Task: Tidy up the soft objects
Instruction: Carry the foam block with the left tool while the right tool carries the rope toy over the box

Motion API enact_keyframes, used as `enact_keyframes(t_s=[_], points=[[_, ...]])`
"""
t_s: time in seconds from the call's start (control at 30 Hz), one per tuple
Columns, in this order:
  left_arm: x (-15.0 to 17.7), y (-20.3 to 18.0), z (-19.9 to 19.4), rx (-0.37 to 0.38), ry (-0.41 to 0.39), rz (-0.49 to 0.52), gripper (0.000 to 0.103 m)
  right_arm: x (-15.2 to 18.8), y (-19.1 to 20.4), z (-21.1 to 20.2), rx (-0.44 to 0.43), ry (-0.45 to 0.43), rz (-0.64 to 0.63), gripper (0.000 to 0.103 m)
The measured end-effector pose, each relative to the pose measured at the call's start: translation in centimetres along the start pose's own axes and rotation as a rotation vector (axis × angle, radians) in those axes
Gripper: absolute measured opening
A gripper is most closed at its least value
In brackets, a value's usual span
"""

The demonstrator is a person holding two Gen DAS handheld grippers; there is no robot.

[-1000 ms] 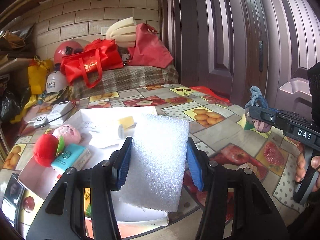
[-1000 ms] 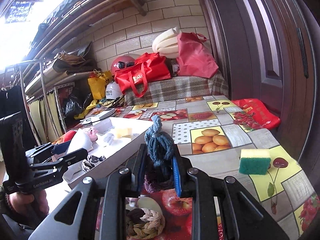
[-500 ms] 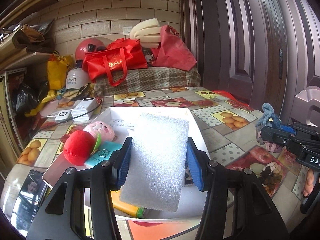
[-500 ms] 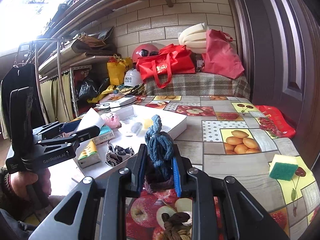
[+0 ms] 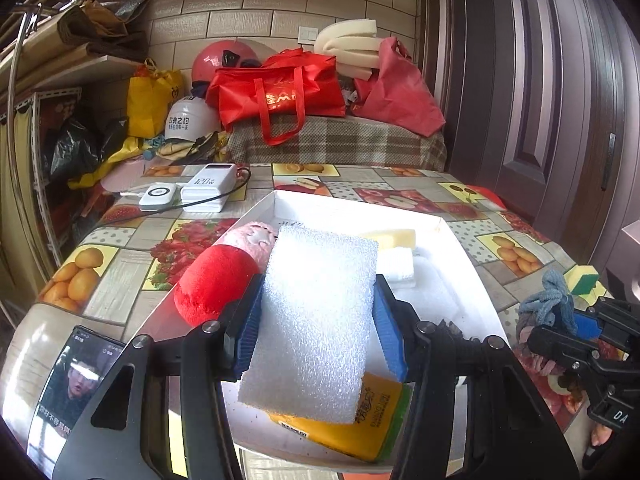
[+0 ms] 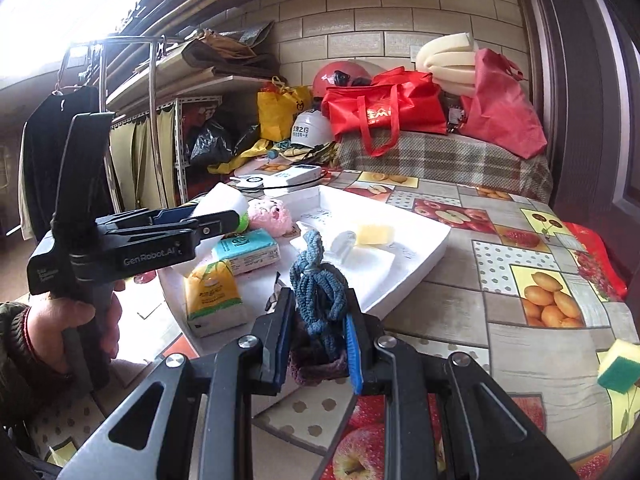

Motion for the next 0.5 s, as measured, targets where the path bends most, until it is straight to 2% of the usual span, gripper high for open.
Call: enact_keyframes(t_s=[0.3, 0.5], points=[[-0.9, 0.2, 2.3, -0.029, 0.023, 0.026, 0.052, -1.3, 2.9, 4.0, -0.073, 0.048, -0.056, 0.022], [-1.5, 0.6, 2.8, -0.059, 0.002, 0.02, 0.052, -2.3, 2.0, 6.3, -0.041, 0.055, -0.022, 0.023]])
Point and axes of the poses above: each gripper's, at about its wrist camera, not at the fingertips, and z roughly the way its jaws point, y to its left, x to its underside, the point moved 7 cm from there along z, roughly the way its jaws point, and after that the axes turned 7 degrees about -z, right-handed, at the moved point
